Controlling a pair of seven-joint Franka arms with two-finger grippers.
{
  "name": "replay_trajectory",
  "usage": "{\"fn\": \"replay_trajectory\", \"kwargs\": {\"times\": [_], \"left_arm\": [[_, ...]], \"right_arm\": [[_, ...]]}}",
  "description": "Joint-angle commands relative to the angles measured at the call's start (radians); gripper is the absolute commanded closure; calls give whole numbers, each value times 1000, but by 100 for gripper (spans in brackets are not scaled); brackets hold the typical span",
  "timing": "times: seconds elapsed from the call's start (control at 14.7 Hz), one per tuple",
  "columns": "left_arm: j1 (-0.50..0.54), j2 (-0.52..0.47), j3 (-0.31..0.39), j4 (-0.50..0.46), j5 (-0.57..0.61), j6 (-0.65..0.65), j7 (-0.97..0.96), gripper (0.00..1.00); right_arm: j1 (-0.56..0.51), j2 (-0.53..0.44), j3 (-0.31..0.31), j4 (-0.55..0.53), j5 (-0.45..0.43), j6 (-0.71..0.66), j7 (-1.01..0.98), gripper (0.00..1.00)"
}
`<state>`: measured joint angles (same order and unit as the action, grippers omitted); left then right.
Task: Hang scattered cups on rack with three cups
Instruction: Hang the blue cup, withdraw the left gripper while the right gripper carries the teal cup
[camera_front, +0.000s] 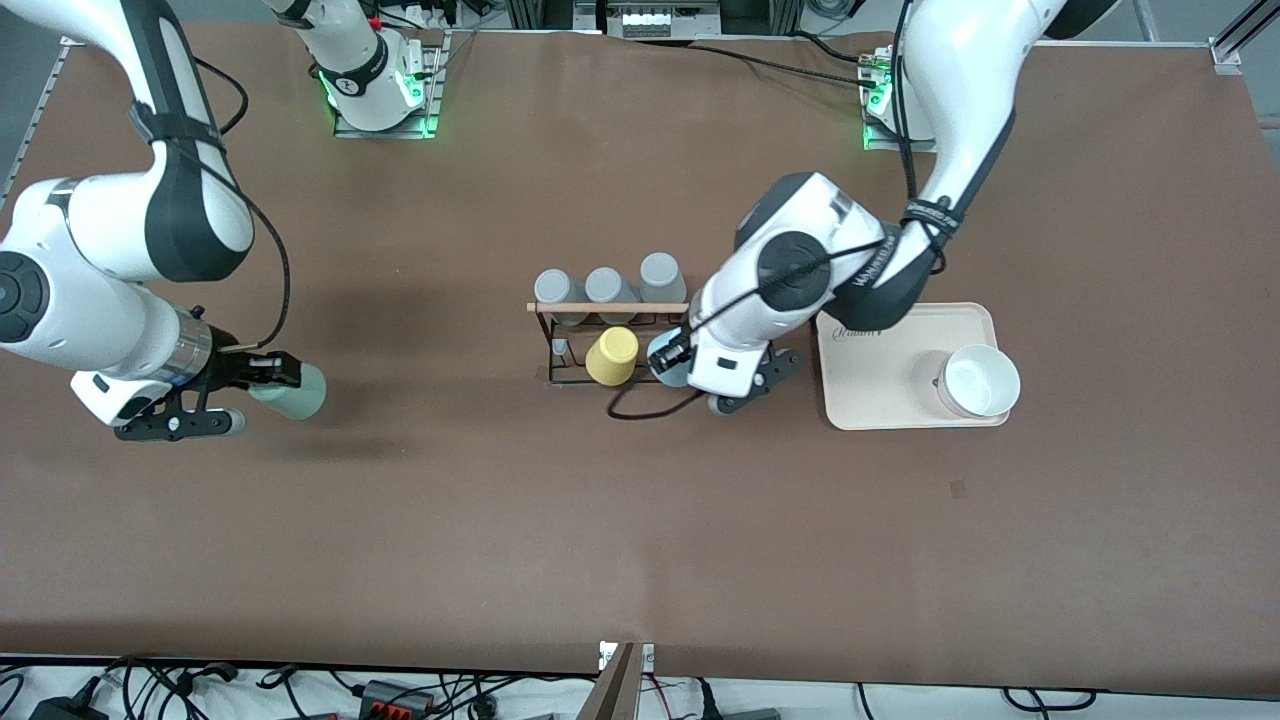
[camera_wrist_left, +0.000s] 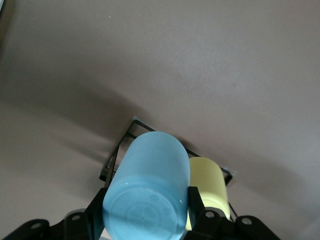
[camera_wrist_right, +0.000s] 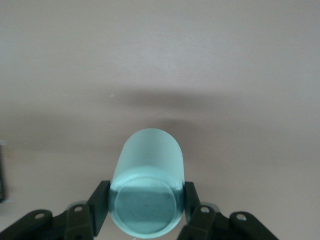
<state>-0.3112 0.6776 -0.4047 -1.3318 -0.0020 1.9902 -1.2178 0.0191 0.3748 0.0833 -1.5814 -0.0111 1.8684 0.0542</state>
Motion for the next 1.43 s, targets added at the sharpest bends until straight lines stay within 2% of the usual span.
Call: {"fn": "replay_trajectory", "kwargs": {"times": [0.0,0.07,0.14,0.2,0.27,0.34,0.54,0.75,0.88,1.09,1.36], "left_arm": [[-43,30,14,26,54,-1,-29,89],[-37,36,14,26,51,-1,-31,76],[-34,39,15,25,53,-1,-29,54],[-29,49,15,26,60,-1,-16,18],[-23,48,17,28,66,-1,1,0],[-14,43,17,35,63,-11,36,0],[130,-24,14,37,69,-60,189,0],[297,-91,7,42,59,-169,510,0],[391,-139,9,42,68,-211,656,0],[499,-206,6,42,68,-243,841,0],[587,-321,6,31,68,-379,1004,0]], "right_arm": [[53,12,-1,86,16,-87,103,73],[67,7,-1,92,22,-100,136,73],[83,4,1,93,35,-100,162,73],[97,-2,1,95,48,-101,186,73],[111,-2,1,97,65,-103,205,73],[125,-2,1,97,80,-103,219,73],[177,1,-1,98,80,-101,266,73],[240,7,-1,106,79,-91,335,73],[295,51,-1,182,79,-97,427,73],[376,107,-1,253,77,-89,571,73],[449,148,-1,256,71,-25,661,73]]}}
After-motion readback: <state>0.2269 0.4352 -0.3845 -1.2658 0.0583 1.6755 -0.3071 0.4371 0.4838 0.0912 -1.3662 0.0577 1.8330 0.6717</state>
